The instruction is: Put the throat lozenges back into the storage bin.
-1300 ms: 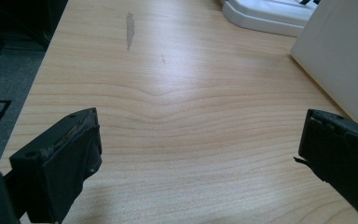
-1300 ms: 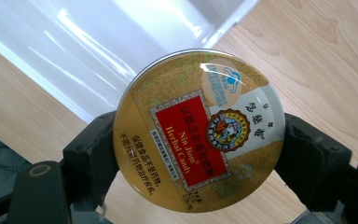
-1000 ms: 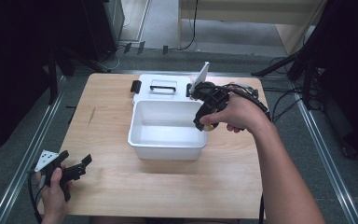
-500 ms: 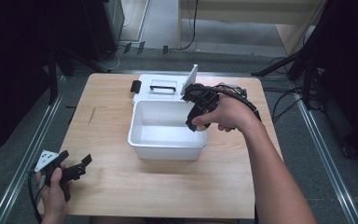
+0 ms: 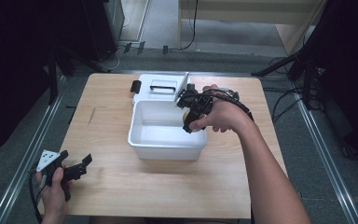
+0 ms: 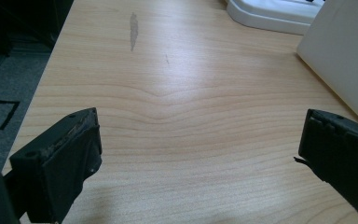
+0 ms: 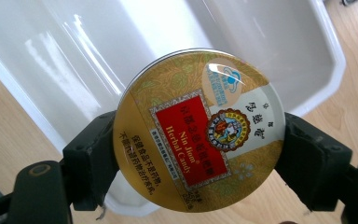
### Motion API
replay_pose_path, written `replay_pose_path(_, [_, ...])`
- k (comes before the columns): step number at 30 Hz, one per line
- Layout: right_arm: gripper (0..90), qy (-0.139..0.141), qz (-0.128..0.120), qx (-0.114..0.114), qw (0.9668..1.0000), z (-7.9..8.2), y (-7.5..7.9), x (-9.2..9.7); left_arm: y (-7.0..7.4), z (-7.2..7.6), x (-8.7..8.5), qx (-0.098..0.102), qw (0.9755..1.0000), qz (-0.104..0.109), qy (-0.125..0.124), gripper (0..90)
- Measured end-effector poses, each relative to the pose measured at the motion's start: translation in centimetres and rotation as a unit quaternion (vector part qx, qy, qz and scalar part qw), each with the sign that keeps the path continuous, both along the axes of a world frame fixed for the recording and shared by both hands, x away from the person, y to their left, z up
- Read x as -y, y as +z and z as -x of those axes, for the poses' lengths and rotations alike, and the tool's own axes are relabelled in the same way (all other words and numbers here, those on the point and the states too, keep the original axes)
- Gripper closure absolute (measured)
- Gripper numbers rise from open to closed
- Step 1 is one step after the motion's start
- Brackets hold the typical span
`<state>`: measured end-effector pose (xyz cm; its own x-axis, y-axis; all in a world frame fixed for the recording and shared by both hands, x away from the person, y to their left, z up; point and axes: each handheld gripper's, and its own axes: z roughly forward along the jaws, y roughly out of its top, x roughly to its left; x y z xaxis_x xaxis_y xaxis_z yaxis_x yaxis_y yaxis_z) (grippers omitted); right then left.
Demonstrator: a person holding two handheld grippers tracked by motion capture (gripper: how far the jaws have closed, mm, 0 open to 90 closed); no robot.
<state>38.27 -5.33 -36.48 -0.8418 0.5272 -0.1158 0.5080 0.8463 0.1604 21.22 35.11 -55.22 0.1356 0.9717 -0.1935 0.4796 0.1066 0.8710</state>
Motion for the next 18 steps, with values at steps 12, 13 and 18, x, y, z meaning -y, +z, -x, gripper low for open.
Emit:
replay_pose_path(12, [20.6,0.091,0.009,0.031,0.9953,0.2,-1.6,-0.8,0.0,0.0,0.1,-0.001,1.0000,-0.004,0.001,0.0])
replay_pose_path(13, [20.5,0.095,0.011,0.031,0.9949,0.2,-1.7,-0.8,0.0,0.0,0.1,-0.001,1.0000,-0.003,0.001,0.0])
replay_pose_path(18, [20.5,0.103,0.016,0.028,0.9941,-0.1,-2.5,-0.8,0.0,0.0,0.0,0.000,1.0000,-0.001,0.000,0.0])
